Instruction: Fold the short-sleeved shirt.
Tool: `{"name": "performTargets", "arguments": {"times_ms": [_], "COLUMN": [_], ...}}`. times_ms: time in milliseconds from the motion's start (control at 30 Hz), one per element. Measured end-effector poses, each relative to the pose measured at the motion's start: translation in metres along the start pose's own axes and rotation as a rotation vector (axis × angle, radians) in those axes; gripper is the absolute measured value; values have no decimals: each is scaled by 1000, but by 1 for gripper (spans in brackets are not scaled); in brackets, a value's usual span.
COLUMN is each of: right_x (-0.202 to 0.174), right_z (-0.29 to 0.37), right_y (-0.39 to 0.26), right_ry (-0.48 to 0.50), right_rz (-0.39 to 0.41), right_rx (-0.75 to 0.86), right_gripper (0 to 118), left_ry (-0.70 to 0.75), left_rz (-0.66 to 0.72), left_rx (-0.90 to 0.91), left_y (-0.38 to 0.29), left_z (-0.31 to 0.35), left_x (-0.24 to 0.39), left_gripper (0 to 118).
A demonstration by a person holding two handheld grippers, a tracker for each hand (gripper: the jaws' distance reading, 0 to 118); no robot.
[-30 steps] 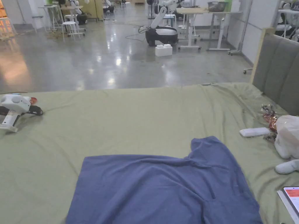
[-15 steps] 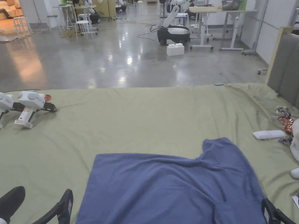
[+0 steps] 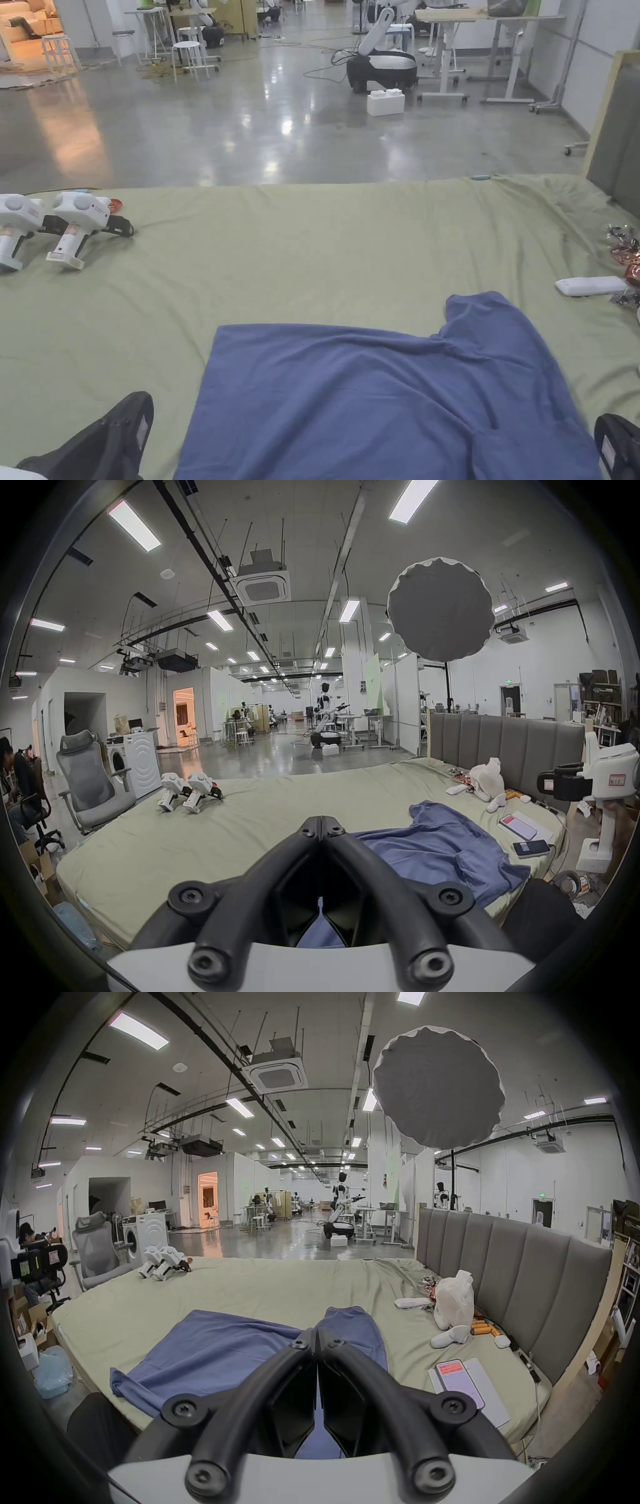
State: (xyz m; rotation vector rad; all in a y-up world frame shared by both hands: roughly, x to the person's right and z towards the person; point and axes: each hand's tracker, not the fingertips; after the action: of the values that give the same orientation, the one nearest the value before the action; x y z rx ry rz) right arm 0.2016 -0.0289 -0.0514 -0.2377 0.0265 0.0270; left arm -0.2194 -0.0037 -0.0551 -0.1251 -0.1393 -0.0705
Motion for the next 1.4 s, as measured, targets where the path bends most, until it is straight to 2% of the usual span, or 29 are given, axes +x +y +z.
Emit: {"name": "performTargets", "arguments": {"times_ms": [167, 267, 300, 333, 367, 400, 433, 567, 700, 833, 967, 1033, 1067, 1100, 1133, 1167, 1200, 1233, 1267, 1400], "right_x": [1, 3, 5, 5, 6, 7, 7, 12, 18, 26, 35, 42, 46, 49, 53, 58, 62, 66, 67, 60], "right_z": [-1, -2, -3, -3, -4, -4, -4, -6, -4, 0, 6, 7, 7, 7, 4, -3, -10, -15, -23, -51], "right_y": [-6, -15, -20, -23, -25, -28, -31, -37, -42, -44, -49, -51, -52, -52, -55, -60, -67, -75, -83, -111], "right_ry": [3, 12, 14, 14, 14, 10, 5, 4, -14, -36, -70, -118, -145, -173, -194, -216, -210, -198, -163, -68], "right_rz": [-10, -44, -54, -61, -64, -64, -66, -98, -112, -117, -122, -123, -129, -145, -159, -166, -171, -176, -178, -126], "right_rx": [-27, -63, -70, -83, -97, -107, -116, -149, -171, -189, -206, -226, -237, -247, -266, -311, -335, -365, -411, -537], "right_gripper": [0, 0, 0, 0, 0, 0, 0, 0, 0, 0, 0, 0, 0, 4, 16, 16, 22, 38, 60, 62], "left_ry": [-7, 19, 5, 9, 19, 15, -1, -29, 4, -25, -6, -15, -22, -26, -16, -13, -13, -11, -3, -6], "left_rz": [92, 147, 169, 184, 185, 192, 212, 328, 330, 378, 329, 328, 317, 302, 273, 253, 241, 247, 235, 250], "left_rx": [-93, -261, -326, -394, -455, -525, -539, -701, -771, -800, -836, -835, -839, -848, -856, -864, -872, -874, -876, -874], "left_y": [-16, -48, -59, -71, -88, -103, -117, -163, -187, -195, -199, -196, -195, -197, -198, -198, -198, -197, -196, -191], "left_z": [-12, -30, -38, -46, -52, -60, -68, -96, -114, -121, -126, -125, -125, -126, -127, -129, -131, -132, -132, -125], "left_x": [-19, -45, -53, -60, -69, -75, -80, -94, -99, -98, -90, -88, -86, -82, -79, -76, -75, -75, -76, -68], "left_gripper": [0, 0, 7, 22, 51, 68, 72, 71, 68, 45, 23, 10, 9, 9, 9, 9, 9, 9, 9, 9]}}
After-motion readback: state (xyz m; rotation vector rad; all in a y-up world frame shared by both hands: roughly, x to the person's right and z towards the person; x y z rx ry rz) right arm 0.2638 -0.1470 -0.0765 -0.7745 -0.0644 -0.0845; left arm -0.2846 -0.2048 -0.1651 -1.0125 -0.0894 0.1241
